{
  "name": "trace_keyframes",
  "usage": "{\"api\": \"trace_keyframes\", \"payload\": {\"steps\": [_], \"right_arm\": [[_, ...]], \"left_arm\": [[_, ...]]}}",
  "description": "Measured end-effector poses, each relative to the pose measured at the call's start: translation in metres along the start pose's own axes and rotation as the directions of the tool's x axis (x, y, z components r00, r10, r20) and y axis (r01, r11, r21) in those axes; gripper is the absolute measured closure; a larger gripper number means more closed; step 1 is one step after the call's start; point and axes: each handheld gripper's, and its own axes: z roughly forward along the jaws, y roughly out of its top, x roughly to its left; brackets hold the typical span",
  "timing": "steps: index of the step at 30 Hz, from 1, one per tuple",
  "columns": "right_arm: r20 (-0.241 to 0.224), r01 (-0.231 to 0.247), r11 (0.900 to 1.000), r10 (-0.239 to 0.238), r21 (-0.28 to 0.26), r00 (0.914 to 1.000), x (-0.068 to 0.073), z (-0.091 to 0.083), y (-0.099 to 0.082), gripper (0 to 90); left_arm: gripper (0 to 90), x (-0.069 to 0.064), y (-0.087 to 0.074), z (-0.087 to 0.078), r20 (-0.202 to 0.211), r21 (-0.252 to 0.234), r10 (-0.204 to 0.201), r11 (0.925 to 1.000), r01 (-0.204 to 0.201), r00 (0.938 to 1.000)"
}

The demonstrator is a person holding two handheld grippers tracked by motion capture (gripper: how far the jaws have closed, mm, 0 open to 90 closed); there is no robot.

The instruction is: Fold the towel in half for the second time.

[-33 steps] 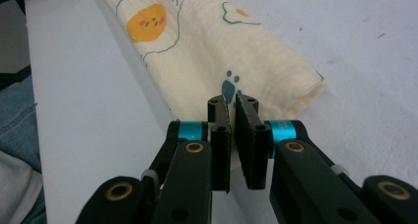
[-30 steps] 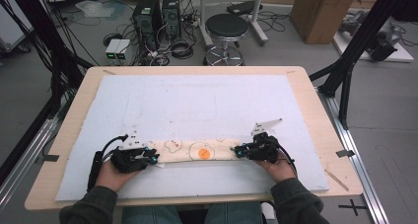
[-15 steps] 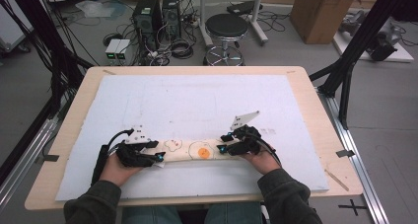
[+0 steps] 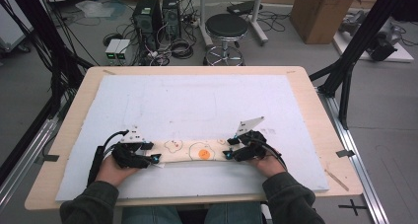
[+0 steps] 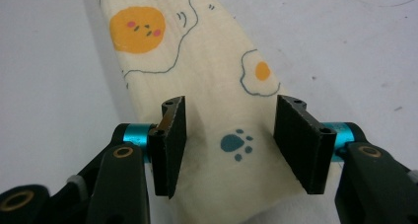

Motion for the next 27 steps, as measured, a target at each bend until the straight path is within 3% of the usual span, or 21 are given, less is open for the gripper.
{"api": "trace_keyframes", "payload": {"steps": [16, 20, 27], "right_arm": [[0.035, 0.042, 0.9991, -0.041, -0.011, 0.9985, 0.000, -0.017, -0.015, 43.6], [0.039, 0.043, 0.9991, -0.043, -0.003, 0.9983, 0.000, -0.016, -0.016, 43.2], [0.039, 0.036, 0.9994, -0.036, 0.001, 0.9986, 0.000, -0.015, -0.016, 42.1]], "left_arm": [[43.8, -0.004, 0.000, 0.000, -0.016, -0.003, 0.011, 0.9999, -0.011, 0.9998], [40.2, -0.003, 0.000, -0.008, -0.035, -0.033, 0.022, 0.9992, -0.023, 0.9991], [41.0, 0.001, -0.006, -0.010, -0.006, 0.017, 0.009, 0.9998, -0.009, 0.9999]]}}
